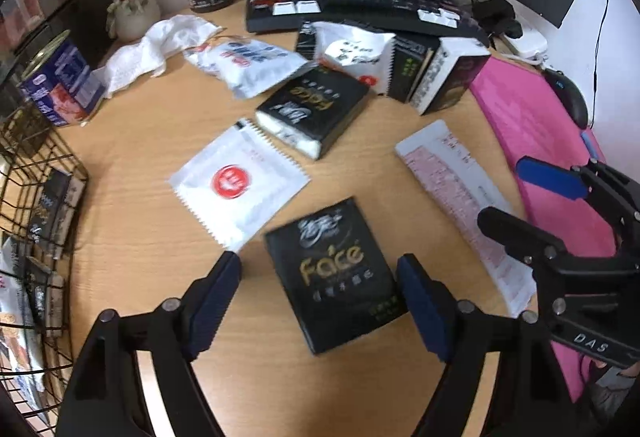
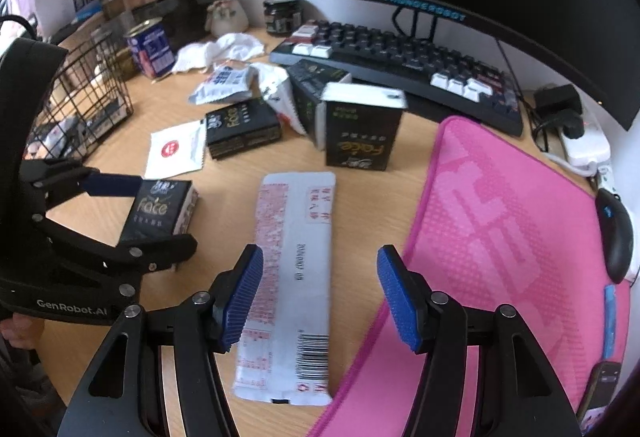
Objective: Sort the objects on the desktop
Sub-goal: 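Grasp a long white snack wrapper with the right tool while the left tool grasps a Face pack, then carry both held items over the wire basket and open both tools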
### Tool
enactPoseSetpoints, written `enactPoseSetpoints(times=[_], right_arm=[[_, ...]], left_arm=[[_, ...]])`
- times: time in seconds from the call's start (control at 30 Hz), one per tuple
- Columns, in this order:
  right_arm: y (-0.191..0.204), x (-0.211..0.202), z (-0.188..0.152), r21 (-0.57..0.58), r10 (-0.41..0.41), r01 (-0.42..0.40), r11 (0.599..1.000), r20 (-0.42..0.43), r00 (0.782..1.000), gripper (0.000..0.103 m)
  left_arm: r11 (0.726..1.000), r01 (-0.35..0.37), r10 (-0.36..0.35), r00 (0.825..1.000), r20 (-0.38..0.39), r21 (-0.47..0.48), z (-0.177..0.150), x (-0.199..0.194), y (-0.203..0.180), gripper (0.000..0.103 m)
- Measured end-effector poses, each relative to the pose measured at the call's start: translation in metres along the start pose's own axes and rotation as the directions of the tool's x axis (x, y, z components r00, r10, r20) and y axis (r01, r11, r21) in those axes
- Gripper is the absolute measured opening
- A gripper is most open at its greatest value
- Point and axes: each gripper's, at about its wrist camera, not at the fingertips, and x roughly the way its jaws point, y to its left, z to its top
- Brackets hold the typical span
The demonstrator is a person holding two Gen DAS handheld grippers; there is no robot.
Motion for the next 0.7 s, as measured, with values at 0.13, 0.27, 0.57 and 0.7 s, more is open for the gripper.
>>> enactPoseSetpoints(times=[0.13, 0.27, 0.57, 0.7], right_arm=[[0.013, 0.007, 0.000, -0.022, -0.010, 0.010, 1.000, -0.015, 1.000, 0.061], [0.020, 0.015, -0.001, -0.040, -0.021, 0.020, 0.999, -0.028, 0.999, 0.062], [0.016, 0.017, -0.002, -0.022, -0.010, 0.010, 1.000, -0.025, 1.000, 0.041], [0.017, 0.014, -0.001, -0.024, -0.007, 0.007, 1.000, -0.015, 1.000, 0.040]], left_arm=[[1.000, -0.023, 0.023, 1.000, 0.010, -0.004, -0.002, -0.006, 0.014, 0.053], [1.000, -0.008, 0.008, 1.000, 0.005, -0.015, -0.002, -0.007, 0.020, 0.053], [1.000, 0.011, -0.011, 1.000, 0.001, -0.012, -0.002, -0.009, 0.017, 0.053], [1.000, 0.008, -0.008, 1.000, 0.021, 0.000, -0.001, -0.017, 0.014, 0.053]])
